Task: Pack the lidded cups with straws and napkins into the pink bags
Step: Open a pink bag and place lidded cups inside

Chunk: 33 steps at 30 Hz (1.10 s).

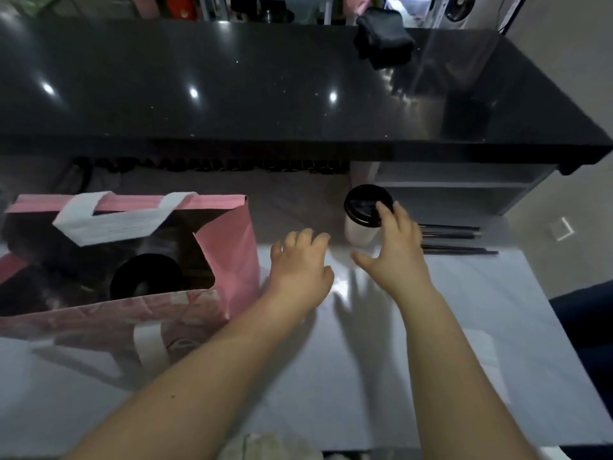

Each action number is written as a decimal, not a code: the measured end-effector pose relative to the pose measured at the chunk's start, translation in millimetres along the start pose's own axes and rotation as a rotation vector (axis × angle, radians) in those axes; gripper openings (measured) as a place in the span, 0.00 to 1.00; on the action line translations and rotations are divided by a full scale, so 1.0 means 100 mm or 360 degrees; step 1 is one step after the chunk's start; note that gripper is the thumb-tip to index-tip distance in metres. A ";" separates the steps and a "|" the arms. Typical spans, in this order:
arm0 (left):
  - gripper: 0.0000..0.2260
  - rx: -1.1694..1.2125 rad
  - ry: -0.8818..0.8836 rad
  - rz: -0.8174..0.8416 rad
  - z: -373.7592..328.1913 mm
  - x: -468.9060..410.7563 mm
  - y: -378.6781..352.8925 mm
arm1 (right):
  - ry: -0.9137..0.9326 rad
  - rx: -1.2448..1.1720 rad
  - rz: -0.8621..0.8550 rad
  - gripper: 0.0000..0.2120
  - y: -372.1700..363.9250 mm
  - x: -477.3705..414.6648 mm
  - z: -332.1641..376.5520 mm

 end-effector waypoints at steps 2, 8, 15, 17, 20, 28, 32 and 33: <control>0.25 -0.0023 0.0006 -0.0009 0.00 -0.05 0.01 | -0.0035 0.0031 -0.0084 0.44 -0.03 -0.19 0.06; 0.25 -0.0107 0.0025 -0.0015 -0.18 -0.27 0.11 | 0.0024 0.0384 -0.0013 0.37 -0.21 -0.51 0.23; 0.23 -0.0088 0.0030 -0.0077 -0.24 -0.19 0.15 | 0.0053 0.0211 -0.0277 0.27 -0.15 -0.48 0.21; 0.24 -0.0101 0.0041 -0.0088 -0.24 -0.18 0.19 | -0.0019 0.0200 -0.0244 0.35 -0.11 -0.45 0.18; 0.23 -0.0124 0.0033 -0.0110 -0.29 -0.19 0.30 | -0.0065 0.0227 -0.0056 0.43 -0.05 -0.38 0.14; 0.23 -0.0156 -0.0185 -0.0353 -0.43 0.04 0.95 | 0.0199 0.0010 -0.0387 0.40 0.71 0.18 0.44; 0.24 0.0080 -0.0374 -0.0516 -0.25 0.21 1.57 | 0.0445 0.0000 -0.0459 0.40 1.01 0.41 0.82; 0.24 0.0138 -0.0382 -0.0532 -0.16 0.26 1.70 | 0.0503 -0.0019 -0.0489 0.40 1.05 0.47 0.94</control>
Point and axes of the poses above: each hand's wrist, its own x-axis away from the middle knuckle, its own y-axis out of the back of the hand, z = x × y, the point moved 3 cm from there along -x, towards the middle knuckle, and after that the axes turned 7 degrees about x, right-handed, at the moved point
